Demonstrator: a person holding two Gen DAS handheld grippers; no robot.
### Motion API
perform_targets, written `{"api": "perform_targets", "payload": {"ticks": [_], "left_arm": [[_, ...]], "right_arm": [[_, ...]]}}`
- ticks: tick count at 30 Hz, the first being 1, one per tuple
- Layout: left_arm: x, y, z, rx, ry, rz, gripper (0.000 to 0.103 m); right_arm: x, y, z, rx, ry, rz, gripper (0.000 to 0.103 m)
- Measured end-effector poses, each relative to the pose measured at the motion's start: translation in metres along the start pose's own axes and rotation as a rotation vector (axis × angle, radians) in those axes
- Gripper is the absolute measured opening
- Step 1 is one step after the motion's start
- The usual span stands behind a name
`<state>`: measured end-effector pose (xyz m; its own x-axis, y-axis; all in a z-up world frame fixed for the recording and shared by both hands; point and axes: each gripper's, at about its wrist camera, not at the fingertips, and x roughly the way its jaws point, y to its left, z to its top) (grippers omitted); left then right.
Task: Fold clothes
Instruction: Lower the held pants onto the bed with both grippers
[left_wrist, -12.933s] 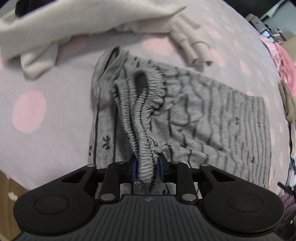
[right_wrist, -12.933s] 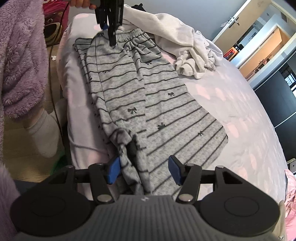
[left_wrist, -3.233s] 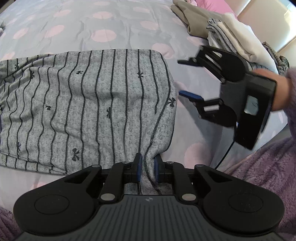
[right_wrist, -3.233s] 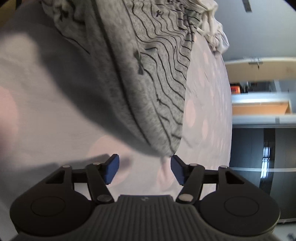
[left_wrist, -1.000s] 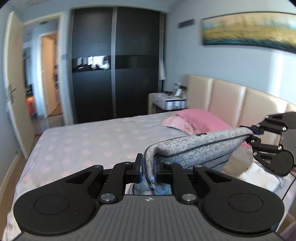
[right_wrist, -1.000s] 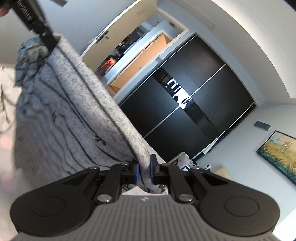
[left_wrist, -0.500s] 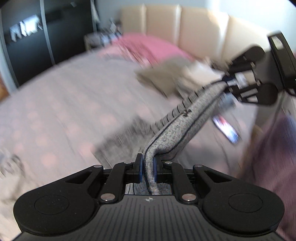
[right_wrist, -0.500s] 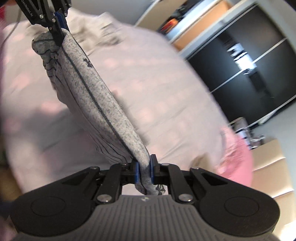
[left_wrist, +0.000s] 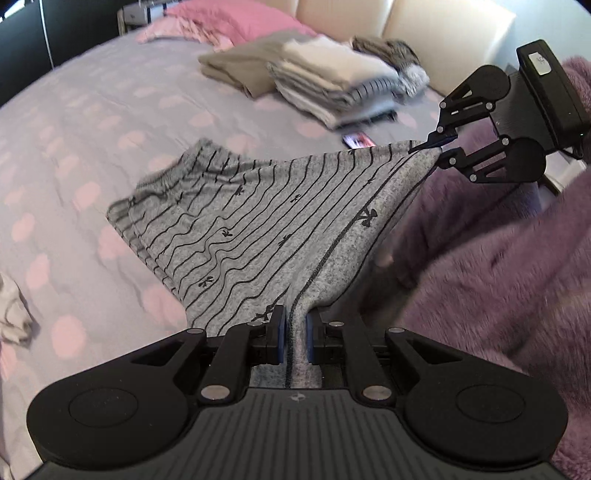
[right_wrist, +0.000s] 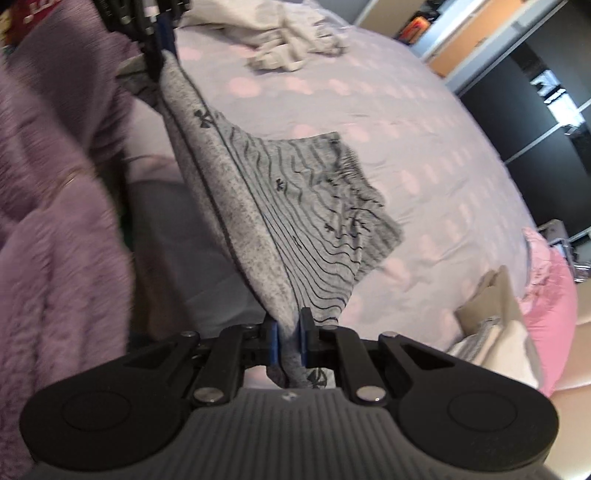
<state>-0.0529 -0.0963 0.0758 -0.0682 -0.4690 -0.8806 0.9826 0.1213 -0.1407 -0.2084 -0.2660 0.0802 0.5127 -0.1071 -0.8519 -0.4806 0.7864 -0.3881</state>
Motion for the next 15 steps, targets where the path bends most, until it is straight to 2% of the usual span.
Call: {"api": "perform_targets", "payload": {"ticks": [3,7,11,15], "left_arm": [[0.006,0.002,0.0,0.003,0.032,-0.003,0.009],[0.012,0.012,0.013,0.03,0.056,0.001,0.009],[0.017,0.032,0.043,0.103,0.093,0.043,0.009],[0.022,0.068,0.081,0.126,0.101,0.101,0.009]], "right_arm": [[0.004,0.003,-0.003,0.0,0.008,0.03,0.012],[0.017,-0.016,0.002,0.049,0.006,0.028,0.012],[0.036,-0.051,0.019,0.076,0.003,0.016,0.012],[0.063,-0.089,0.036,0.11,-0.002,-0.026,0.012]]}}
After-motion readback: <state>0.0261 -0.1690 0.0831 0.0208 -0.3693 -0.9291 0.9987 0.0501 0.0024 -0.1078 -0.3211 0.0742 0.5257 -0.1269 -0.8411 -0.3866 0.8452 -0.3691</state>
